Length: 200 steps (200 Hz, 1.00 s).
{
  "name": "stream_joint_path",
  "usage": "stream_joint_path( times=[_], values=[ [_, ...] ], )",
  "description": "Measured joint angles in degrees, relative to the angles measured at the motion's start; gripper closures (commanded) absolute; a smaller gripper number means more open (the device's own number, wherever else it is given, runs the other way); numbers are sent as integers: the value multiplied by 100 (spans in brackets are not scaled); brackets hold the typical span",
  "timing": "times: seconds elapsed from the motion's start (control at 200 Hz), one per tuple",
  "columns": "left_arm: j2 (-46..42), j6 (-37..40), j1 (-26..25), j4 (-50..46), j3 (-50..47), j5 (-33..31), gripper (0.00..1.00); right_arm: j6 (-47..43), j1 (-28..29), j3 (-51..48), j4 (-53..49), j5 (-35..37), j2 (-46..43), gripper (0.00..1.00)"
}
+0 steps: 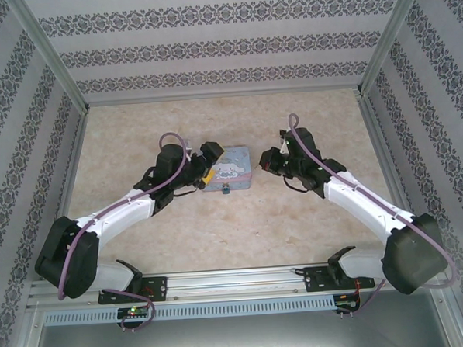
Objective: Unlock the padlock with the key
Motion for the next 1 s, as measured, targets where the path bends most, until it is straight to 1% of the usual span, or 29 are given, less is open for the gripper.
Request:
stream_joint_path(
  times=[0.205, 0.415, 0.665, 0.999],
  values=[
    [247, -975, -293, 627, 131, -282, 9, 935, 269, -313, 1097, 96, -175, 100],
    [629, -1657, -461, 1244, 203, -538, 22, 1532, 470, -490, 1659, 363, -175, 100],
    [850, -2065, -640, 1690, 205, -796, 34, 1928, 551, -682, 2065, 575, -208, 100],
    [994, -2306, -841, 2081, 205, -966, 41, 2186, 623, -846, 2312, 745, -299, 100]
  ],
)
